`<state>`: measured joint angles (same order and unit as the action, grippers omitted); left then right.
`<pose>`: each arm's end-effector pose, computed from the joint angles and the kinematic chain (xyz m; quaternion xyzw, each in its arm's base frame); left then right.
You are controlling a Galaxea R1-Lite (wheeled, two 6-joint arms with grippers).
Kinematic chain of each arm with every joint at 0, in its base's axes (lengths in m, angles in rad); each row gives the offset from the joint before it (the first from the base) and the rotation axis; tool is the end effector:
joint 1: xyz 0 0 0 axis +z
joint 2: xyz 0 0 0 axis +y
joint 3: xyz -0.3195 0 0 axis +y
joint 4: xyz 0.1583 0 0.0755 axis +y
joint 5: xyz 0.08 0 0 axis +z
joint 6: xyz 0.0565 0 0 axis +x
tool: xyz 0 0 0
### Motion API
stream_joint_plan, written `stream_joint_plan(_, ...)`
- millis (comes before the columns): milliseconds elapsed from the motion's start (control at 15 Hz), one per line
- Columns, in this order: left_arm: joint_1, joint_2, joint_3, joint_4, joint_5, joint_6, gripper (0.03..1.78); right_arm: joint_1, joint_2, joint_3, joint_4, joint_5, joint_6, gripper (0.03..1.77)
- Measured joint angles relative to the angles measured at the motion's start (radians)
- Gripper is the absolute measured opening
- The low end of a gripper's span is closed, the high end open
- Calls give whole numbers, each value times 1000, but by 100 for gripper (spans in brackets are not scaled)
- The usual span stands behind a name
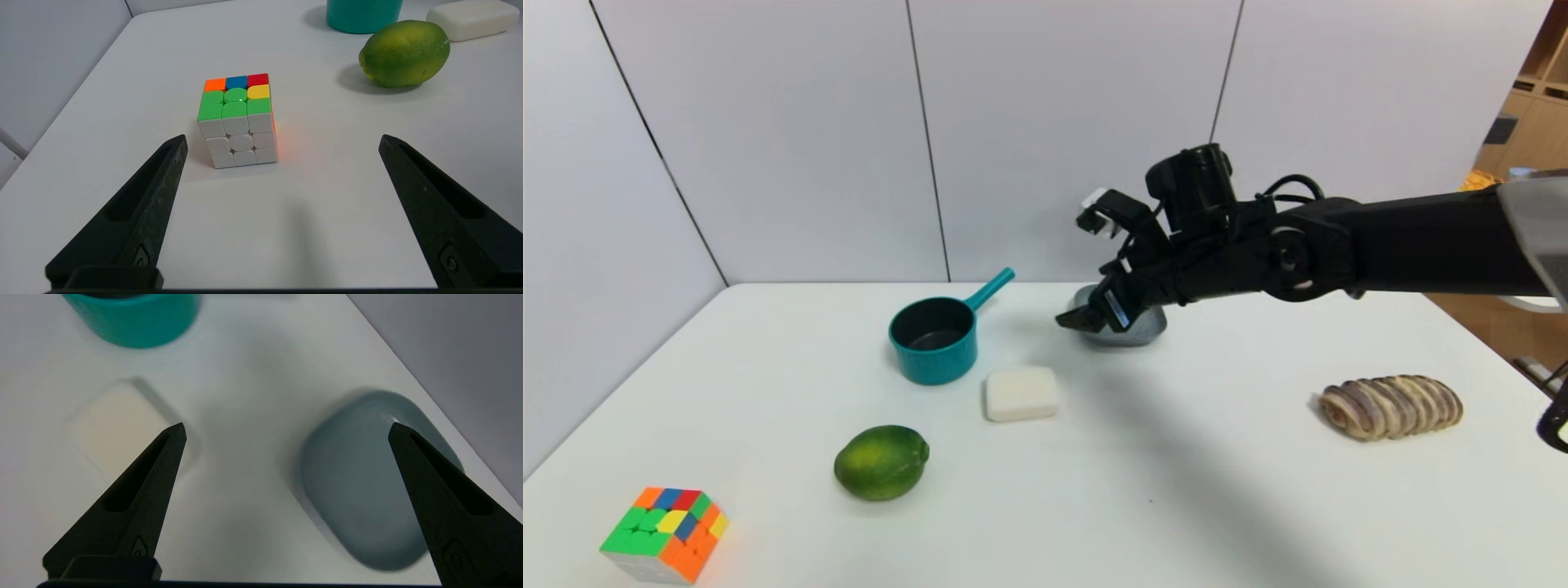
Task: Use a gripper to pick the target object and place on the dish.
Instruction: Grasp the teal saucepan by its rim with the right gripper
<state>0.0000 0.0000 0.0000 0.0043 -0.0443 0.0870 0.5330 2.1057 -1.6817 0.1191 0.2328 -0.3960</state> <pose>-0.0248 -0.0025 0.0749 0.0434 0.0012 -0.0222 0.9988 0.3842 0.2418 0.2088 -0.2151 0.1892 0.4051 0.8682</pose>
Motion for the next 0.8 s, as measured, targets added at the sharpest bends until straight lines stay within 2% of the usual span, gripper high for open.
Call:
stream_joint_plan(133,0,0,0,0,0,0,169,14,39,-69,-7,94,-4,171)
stream_joint_plan(333,0,0,0,0,0,0,169,42,74,-131,-18,198,-8,171)
stream_joint_plan(600,0,0,0,0,0,0,169,80,100,-148,-112,237,-28,171)
stream_joint_plan(800,0,0,0,0,0,0,169,96,122,-159,-138,309,-101,171)
